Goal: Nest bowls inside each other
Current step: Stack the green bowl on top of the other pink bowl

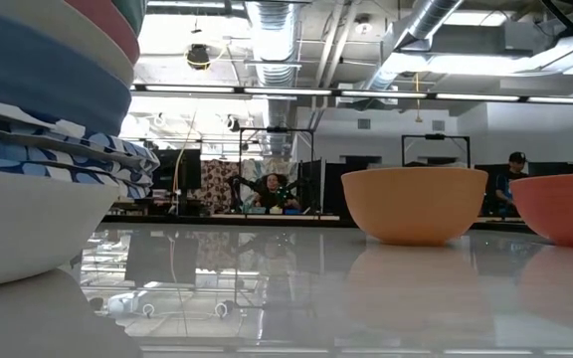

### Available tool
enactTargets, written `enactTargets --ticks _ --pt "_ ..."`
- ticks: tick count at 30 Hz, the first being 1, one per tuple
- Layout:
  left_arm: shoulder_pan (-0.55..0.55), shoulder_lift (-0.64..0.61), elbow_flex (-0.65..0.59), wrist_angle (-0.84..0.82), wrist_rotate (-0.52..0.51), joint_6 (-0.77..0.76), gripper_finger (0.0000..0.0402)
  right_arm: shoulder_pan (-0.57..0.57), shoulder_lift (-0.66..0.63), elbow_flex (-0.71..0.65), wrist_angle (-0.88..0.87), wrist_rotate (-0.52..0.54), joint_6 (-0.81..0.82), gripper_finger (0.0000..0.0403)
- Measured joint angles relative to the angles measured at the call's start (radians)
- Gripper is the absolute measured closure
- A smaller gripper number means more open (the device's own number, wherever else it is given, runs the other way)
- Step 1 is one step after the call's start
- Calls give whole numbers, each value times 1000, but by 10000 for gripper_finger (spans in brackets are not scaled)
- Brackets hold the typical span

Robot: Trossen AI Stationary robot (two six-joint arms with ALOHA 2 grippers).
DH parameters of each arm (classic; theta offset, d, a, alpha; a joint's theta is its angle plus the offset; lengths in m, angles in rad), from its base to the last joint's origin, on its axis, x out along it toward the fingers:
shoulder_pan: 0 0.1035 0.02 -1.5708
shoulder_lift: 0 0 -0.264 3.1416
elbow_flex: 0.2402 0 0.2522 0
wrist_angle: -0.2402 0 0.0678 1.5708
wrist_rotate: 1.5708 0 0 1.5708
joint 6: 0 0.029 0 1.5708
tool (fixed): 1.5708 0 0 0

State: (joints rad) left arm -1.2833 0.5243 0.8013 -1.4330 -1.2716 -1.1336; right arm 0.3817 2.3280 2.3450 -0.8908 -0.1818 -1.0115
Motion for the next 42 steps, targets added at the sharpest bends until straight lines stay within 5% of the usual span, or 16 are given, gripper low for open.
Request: enactTargets --ticks 11,24,42 --pt "0 0 0 0 0 0 214 11 -42 11 -45 56 46 260" --pt "0 0 0 0 1 0 214 6 -40 11 -93 79 163 393" --pt "0 0 0 0 1 0 214 3 -34 6 -82 16 176 385"
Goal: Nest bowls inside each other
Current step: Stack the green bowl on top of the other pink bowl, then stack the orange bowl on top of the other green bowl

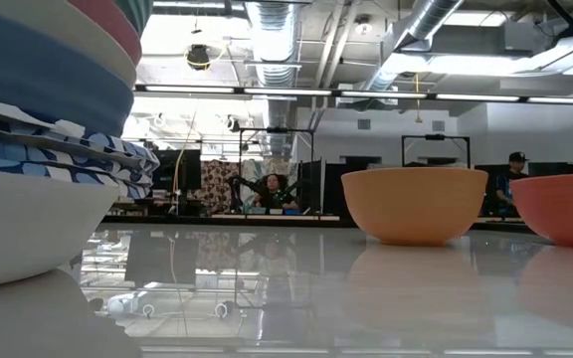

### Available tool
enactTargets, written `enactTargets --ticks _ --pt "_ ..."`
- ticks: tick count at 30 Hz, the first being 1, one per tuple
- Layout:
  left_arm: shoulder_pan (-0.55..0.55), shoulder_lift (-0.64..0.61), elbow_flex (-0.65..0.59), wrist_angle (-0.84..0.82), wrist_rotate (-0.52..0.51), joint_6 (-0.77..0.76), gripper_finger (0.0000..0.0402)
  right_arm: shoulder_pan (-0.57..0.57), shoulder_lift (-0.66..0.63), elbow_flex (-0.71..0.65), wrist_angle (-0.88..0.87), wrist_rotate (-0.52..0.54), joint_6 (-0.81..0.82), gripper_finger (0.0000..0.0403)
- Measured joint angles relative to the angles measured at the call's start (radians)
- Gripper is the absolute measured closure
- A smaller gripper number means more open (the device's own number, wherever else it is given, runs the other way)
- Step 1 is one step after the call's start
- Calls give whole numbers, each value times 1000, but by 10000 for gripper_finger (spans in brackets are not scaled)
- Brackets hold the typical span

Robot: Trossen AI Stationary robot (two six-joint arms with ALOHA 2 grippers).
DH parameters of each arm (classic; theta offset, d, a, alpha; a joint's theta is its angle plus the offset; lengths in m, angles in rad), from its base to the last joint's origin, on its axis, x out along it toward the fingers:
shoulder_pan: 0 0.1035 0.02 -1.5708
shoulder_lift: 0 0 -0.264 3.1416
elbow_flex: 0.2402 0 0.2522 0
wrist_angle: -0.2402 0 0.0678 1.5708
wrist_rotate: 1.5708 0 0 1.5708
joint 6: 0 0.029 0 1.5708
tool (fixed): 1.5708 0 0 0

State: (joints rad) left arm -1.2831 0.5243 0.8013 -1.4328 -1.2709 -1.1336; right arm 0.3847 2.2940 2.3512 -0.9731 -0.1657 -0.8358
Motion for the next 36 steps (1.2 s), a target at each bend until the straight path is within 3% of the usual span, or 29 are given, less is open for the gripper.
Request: enactTargets --ticks 13,21,24,29,33,36 --pt "0 0 0 0 0 0 214 0 2 -18 29 -8 1 380" --pt "0 0 0 0 0 0 214 2 -16 0 0 200 86 368" --pt "0 0 0 1 0 0 214 1 -45 4 -33 324 236 358" --pt "0 0 0 1 0 0 214 -44 -101 4 -270 536 709 355" --pt "0 0 0 1 0 0 214 -123 -119 0 -604 552 1028 355" --pt "0 0 0 1 1 0 214 -168 -198 -109 -560 514 1020 355"
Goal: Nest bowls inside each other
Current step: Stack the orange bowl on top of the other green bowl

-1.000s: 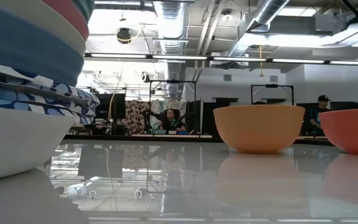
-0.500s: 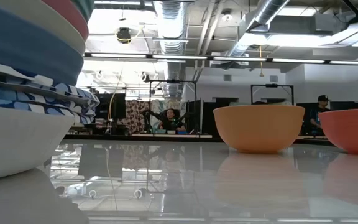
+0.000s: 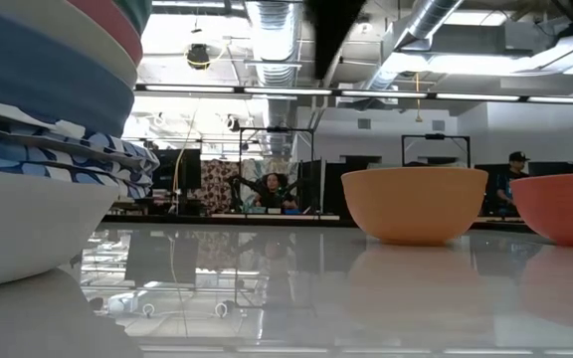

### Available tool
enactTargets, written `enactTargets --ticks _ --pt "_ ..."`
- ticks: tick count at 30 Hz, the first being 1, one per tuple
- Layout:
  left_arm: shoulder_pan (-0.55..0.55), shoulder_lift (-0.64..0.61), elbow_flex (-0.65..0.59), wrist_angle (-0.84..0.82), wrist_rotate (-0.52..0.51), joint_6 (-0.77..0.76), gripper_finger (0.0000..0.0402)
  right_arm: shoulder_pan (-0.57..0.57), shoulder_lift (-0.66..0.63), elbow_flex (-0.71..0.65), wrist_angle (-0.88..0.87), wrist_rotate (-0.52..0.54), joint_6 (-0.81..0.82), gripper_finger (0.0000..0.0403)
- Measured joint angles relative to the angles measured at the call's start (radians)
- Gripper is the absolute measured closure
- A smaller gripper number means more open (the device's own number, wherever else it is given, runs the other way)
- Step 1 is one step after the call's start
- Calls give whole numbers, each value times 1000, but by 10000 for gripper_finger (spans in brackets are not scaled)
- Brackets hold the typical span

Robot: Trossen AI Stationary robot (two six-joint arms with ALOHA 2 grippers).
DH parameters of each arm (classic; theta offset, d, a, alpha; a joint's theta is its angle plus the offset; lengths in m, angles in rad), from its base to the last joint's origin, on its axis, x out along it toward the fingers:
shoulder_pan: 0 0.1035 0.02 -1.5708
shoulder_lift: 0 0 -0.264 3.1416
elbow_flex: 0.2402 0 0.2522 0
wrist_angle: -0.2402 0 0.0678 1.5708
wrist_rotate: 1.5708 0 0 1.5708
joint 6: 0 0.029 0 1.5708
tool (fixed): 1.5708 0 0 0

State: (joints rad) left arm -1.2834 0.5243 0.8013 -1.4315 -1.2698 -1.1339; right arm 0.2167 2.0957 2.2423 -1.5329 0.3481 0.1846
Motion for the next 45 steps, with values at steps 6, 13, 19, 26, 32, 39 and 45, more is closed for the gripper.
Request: enactTargets --ticks 6,13,19,26,32,39,45 --pt "0 0 0 0 6 -1 214 -59 -309 -275 -34 85 294 355" --pt "0 0 0 0 5 -1 214 -54 -675 -736 -8 151 841 355" --pt "0 0 0 0 4 -2 214 -23 -844 -1100 162 -66 930 354" --pt "0 0 0 0 1 -2 214 51 -861 -1322 372 -309 917 319" --pt "0 0 0 0 1 -3 214 63 -832 -1329 386 -324 918 285" --pt "0 0 0 0 1 -3 214 64 -831 -1331 411 -276 914 235" --pt "0 0 0 0 2 -3 214 64 -831 -1331 410 -212 915 197"
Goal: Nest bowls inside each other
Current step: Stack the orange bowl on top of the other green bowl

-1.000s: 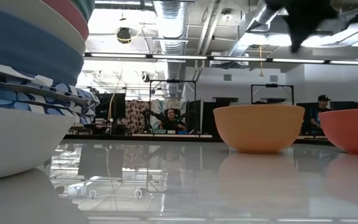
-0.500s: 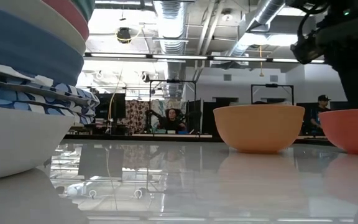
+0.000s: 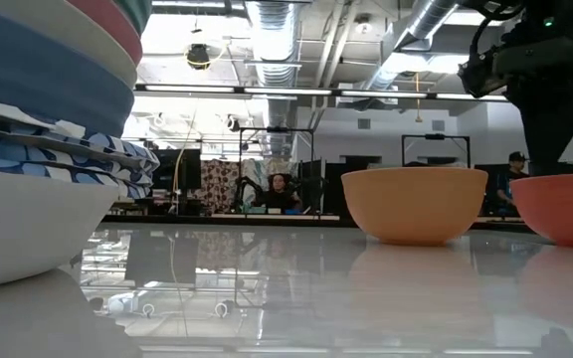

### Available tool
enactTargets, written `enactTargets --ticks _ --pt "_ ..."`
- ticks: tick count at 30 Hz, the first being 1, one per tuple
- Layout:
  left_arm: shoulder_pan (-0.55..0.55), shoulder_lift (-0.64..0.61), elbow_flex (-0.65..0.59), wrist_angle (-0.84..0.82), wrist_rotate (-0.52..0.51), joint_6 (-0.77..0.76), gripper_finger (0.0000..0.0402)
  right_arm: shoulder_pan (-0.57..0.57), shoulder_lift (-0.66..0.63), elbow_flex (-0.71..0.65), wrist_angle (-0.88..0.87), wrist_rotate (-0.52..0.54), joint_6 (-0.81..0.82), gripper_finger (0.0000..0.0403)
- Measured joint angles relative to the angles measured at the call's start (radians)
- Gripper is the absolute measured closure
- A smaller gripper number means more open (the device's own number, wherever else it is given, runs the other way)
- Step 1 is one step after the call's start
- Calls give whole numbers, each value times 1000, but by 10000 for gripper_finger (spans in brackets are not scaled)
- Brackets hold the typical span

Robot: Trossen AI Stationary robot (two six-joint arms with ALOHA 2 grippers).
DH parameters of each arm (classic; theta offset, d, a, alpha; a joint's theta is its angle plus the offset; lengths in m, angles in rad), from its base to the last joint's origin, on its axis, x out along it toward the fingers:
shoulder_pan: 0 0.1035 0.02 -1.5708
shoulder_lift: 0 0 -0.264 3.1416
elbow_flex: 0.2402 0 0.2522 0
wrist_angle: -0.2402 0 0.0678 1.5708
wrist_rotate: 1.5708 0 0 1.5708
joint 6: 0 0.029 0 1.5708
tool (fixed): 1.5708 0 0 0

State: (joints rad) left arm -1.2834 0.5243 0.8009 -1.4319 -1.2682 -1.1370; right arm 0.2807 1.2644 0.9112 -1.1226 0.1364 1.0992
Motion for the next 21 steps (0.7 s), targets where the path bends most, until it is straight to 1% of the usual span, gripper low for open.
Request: enactTargets --ticks 4,7,15,18,21 --pt "0 0 0 0 0 0 214 -1 1 0 0 8 8 197" --pt "0 0 0 0 0 0 214 2 24 0 -6 16 11 201" --pt "0 0 0 0 2 0 214 0 184 0 -9 10 -23 206" --pt "0 0 0 0 3 0 214 -11 235 0 -7 7 -24 225" --pt "0 0 0 0 3 0 214 -20 266 0 -6 4 -30 270"
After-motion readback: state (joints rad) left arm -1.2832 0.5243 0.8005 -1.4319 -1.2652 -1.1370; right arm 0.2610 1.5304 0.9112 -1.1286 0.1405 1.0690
